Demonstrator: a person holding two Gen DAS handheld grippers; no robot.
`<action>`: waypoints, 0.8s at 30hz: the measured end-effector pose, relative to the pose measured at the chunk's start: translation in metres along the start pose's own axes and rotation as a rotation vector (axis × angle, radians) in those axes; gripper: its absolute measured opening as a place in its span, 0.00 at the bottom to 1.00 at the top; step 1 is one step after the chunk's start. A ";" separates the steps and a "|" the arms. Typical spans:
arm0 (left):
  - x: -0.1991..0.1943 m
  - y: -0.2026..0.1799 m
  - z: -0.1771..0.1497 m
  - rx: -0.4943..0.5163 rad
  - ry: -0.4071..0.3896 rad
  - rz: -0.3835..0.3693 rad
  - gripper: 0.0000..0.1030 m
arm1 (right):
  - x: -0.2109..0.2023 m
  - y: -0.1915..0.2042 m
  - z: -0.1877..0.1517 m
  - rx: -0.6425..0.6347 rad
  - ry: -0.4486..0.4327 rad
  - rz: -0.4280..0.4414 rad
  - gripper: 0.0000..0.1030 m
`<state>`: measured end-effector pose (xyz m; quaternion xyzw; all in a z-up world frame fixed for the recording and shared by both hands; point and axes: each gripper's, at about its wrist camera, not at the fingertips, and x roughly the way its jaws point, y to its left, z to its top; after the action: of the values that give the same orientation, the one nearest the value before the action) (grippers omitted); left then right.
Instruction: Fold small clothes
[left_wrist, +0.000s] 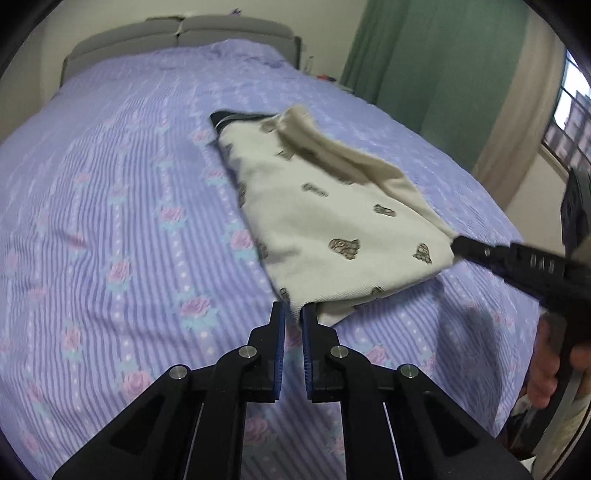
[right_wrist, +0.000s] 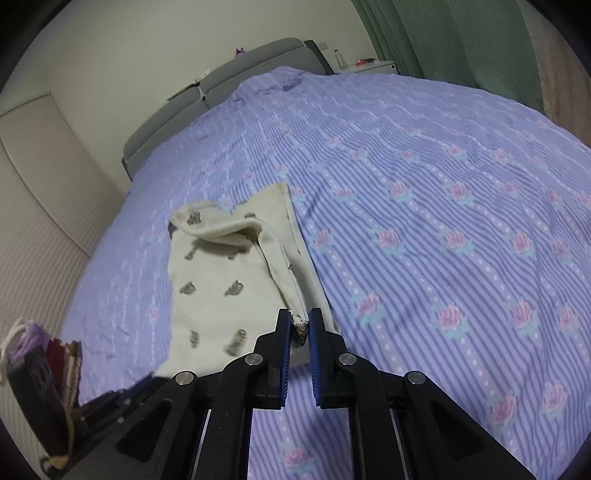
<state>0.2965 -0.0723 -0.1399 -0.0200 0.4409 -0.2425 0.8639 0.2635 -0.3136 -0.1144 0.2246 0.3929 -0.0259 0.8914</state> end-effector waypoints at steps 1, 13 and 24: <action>0.002 0.002 -0.002 -0.008 0.010 0.007 0.11 | 0.003 0.000 -0.004 0.003 0.011 -0.002 0.11; 0.017 0.006 -0.015 0.007 0.050 0.008 0.11 | 0.009 -0.020 -0.011 0.033 -0.010 -0.173 0.46; 0.018 0.009 -0.015 0.007 0.056 -0.045 0.11 | 0.058 0.109 0.061 -0.566 -0.008 -0.021 0.46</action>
<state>0.2969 -0.0697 -0.1648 -0.0199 0.4636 -0.2639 0.8456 0.3699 -0.2339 -0.0786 -0.0372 0.3832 0.0748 0.9199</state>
